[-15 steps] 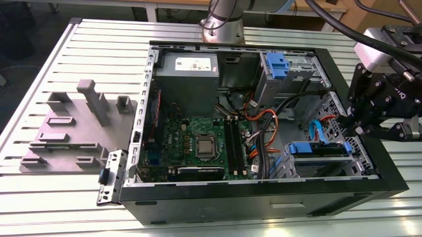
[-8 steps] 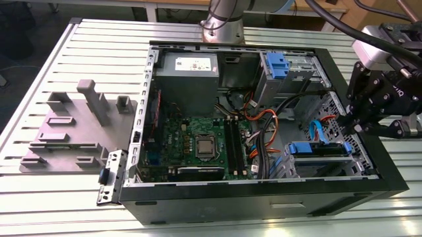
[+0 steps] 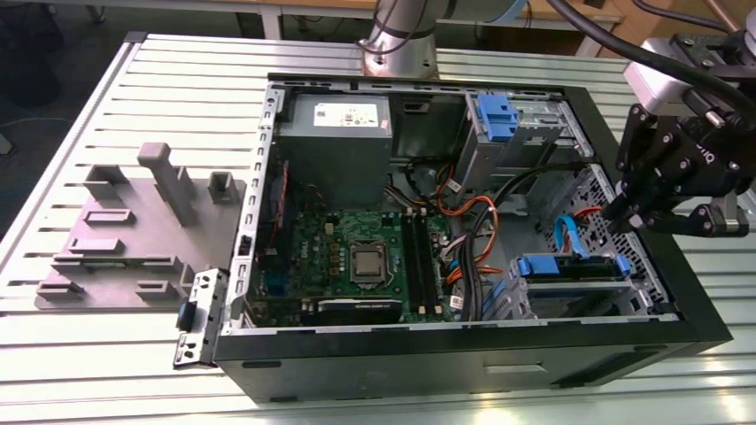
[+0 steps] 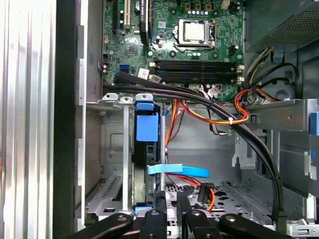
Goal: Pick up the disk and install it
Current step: 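Insert the second disk wire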
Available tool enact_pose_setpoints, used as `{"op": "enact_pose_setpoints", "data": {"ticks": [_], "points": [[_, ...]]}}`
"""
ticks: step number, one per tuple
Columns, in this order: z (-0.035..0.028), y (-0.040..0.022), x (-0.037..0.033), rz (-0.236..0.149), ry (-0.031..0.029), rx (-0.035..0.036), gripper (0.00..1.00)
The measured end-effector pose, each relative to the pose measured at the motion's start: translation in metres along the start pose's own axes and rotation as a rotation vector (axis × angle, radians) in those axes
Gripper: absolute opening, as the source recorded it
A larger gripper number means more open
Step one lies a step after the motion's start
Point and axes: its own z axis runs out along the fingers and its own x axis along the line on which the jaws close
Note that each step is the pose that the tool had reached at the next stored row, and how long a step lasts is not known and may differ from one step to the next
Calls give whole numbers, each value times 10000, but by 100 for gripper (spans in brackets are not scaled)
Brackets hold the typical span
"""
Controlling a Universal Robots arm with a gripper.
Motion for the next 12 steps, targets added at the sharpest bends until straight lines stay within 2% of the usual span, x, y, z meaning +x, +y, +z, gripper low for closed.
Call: {"op": "enact_pose_setpoints", "data": {"ticks": [4,12], "points": [[6,0,-39,0,-1,0,23],[14,0,-51,0,-1,0,23]]}}
